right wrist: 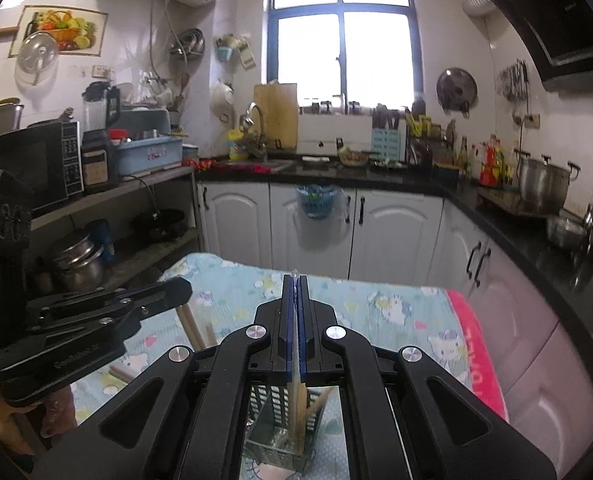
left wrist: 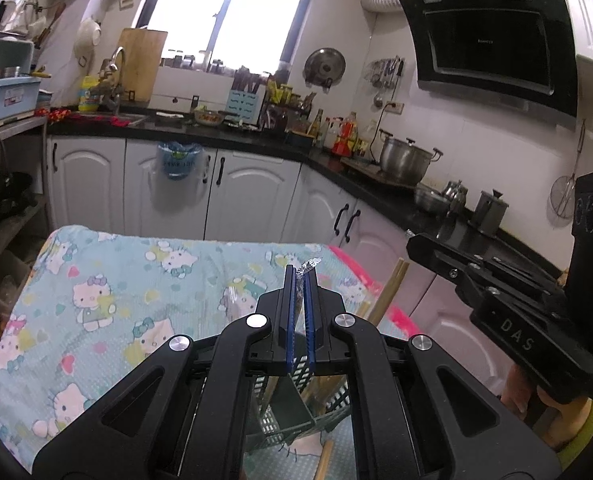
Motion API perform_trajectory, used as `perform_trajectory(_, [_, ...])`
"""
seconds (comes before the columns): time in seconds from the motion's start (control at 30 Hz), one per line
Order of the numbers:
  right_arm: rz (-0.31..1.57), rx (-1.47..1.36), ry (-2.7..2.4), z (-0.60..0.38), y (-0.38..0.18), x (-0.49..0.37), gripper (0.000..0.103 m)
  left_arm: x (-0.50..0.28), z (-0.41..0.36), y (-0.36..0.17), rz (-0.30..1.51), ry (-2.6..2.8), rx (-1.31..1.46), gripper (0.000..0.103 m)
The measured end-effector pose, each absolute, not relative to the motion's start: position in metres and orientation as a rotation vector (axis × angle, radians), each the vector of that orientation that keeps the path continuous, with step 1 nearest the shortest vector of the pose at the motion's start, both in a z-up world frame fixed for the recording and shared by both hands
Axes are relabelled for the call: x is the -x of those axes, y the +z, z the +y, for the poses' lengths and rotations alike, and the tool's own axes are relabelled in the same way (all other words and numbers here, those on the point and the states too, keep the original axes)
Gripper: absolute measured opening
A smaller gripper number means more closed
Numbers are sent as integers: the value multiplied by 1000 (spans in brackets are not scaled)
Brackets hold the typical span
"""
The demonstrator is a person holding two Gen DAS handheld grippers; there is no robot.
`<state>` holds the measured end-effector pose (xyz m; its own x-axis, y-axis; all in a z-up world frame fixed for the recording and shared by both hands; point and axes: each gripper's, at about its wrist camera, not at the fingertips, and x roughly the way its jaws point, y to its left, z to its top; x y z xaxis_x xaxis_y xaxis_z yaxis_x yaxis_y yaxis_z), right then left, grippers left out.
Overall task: Organize utensils
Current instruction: 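Lower the chopsticks into the caddy slots and open both tools, then withdraw both open tools from the caddy back toward the chopstick pile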
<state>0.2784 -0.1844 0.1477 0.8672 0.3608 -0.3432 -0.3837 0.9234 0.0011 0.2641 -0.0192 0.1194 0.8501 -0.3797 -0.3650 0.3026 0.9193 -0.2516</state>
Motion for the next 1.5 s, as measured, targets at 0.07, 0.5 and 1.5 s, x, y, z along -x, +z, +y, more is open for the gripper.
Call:
perform_trajectory(0.07, [373, 56, 381, -186, 138, -283, 2, -266, -19, 114, 433, -356, 187, 2])
perform_trajectory(0.5, [422, 11, 304, -202, 108, -283, 53, -253, -8, 97, 459, -337, 201, 37])
perform_trajectory(1.5, [428, -52, 301, -247, 107, -210, 75, -169, 48, 97, 427, -266, 322, 92])
